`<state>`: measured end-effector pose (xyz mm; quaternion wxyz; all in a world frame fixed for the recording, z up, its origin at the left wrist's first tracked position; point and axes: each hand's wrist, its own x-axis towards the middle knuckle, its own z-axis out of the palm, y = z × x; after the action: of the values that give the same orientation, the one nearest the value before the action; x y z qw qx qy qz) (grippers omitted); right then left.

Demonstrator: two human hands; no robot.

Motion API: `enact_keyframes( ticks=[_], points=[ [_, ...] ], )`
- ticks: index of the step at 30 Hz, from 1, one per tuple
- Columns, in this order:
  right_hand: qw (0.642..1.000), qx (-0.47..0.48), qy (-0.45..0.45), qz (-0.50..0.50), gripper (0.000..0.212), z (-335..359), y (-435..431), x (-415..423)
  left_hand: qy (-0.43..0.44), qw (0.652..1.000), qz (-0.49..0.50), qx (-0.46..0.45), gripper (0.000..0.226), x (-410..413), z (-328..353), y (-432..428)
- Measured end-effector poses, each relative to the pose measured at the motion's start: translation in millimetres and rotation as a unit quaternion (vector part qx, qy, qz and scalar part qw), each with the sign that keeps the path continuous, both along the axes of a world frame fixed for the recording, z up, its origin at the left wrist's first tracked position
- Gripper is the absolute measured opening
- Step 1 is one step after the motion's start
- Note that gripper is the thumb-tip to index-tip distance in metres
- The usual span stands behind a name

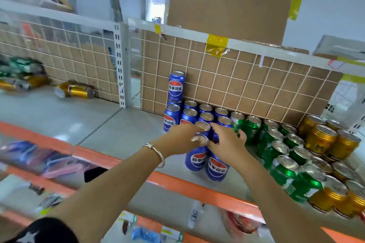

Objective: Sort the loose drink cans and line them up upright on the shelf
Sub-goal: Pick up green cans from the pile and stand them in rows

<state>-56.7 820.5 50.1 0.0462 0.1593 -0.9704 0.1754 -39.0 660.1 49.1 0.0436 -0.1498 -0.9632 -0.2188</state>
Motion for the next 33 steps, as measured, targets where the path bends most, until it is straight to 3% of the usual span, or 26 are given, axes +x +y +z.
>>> enact_keyframes(
  ticks=[4,11,19,22,30,33],
  points=[
    [0.997,0.010,-0.034,0.072,0.053,-5.5,-63.0,25.8,-0.016,0.996,0.090,-0.023,0.048,53.2,-8.5,-55.0],
    [0.962,0.081,-0.071,0.252,0.064,-16.6,-184.2,70.2,-0.040,0.966,0.256,0.016,0.044,136.3,-15.7,-185.2],
    [0.933,0.071,-0.113,0.335,0.065,-3.3,-330.8,91.7,-0.067,0.925,0.368,0.074,0.042,199.3,-34.4,-341.6],
    [0.926,0.082,-0.118,0.348,0.065,-0.7,-393.7,98.6,-0.088,0.923,0.371,0.055,0.045,215.6,-19.9,-393.4],
    [0.920,0.037,-0.167,0.353,0.018,-9.9,-517.4,116.8,-0.075,0.930,0.357,0.038,0.045,232.1,-11.4,-495.6],
    [0.914,0.022,-0.195,0.354,0.023,-12.6,-551.3,113.9,-0.088,0.926,0.367,0.034,0.040,225.0,-17.2,-528.0]
  ],
)
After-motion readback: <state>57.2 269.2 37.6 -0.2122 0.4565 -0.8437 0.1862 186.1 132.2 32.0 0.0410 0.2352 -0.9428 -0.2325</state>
